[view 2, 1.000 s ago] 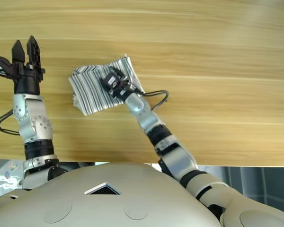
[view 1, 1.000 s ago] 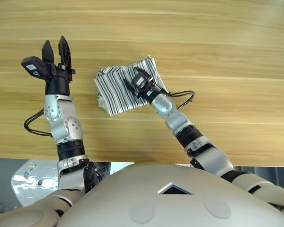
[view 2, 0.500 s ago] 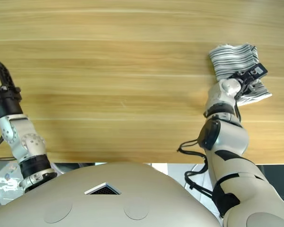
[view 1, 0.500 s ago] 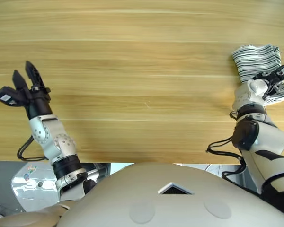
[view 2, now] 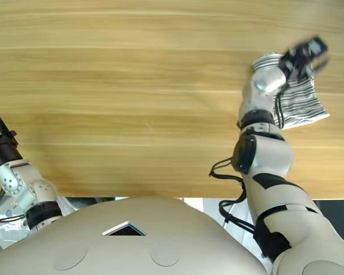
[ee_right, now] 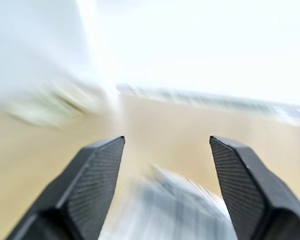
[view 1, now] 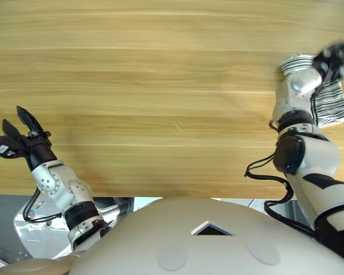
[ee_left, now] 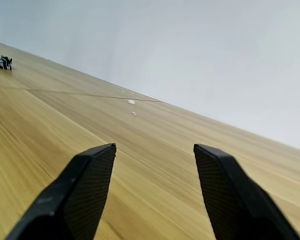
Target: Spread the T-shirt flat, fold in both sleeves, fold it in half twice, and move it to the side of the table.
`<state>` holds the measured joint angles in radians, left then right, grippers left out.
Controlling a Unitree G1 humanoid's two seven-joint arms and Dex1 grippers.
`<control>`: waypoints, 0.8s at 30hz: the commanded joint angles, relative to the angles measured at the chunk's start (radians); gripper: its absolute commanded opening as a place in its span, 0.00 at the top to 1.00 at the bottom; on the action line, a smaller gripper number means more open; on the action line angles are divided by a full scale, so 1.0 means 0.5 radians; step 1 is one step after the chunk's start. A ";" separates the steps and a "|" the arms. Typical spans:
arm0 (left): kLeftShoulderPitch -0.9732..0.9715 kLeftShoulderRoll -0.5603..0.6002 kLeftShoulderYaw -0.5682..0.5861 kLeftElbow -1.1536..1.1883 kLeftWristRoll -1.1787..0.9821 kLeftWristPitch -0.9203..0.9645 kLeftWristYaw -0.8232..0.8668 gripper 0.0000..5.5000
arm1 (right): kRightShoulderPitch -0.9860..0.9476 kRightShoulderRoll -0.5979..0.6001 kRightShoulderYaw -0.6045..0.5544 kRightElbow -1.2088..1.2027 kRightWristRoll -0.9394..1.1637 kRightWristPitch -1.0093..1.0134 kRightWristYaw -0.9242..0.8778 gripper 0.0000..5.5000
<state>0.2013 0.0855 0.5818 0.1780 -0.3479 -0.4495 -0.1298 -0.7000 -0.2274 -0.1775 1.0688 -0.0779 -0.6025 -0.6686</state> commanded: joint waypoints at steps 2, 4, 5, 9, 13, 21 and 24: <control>-0.478 0.024 -0.325 0.260 0.443 0.017 0.208 0.47 | 0.208 0.306 0.522 -0.304 -0.366 -0.165 0.373 0.42; -0.687 -0.002 -0.427 0.373 0.477 0.028 0.218 0.47 | 0.274 0.340 0.592 -0.298 -0.418 -0.149 0.450 0.42; -0.804 -0.012 -0.459 0.478 0.477 0.042 0.229 0.47 | 0.281 0.343 0.613 -0.253 -0.438 -0.123 0.478 0.42; -1.242 -0.010 -0.624 1.160 0.709 -0.045 0.443 0.47 | 0.253 0.314 0.533 0.036 -0.348 -0.049 0.564 0.42; -1.221 -0.006 -0.809 1.405 0.927 -0.232 0.552 0.47 | 0.321 0.246 0.494 0.021 -0.291 -0.185 0.696 0.42; -1.061 -0.113 -1.120 1.278 1.188 -0.239 0.684 0.47 | 0.598 0.229 0.493 -0.235 -0.256 -0.140 0.809 0.42; -1.016 -0.184 -1.201 1.241 1.217 -0.206 0.701 0.47 | 0.666 0.233 0.485 -0.306 -0.238 -0.109 0.840 0.42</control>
<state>-0.3197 0.0073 0.0036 0.8182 0.2502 -0.5765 0.2058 -0.3945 -0.1068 0.0756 0.9416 -0.2143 -0.6774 -0.2770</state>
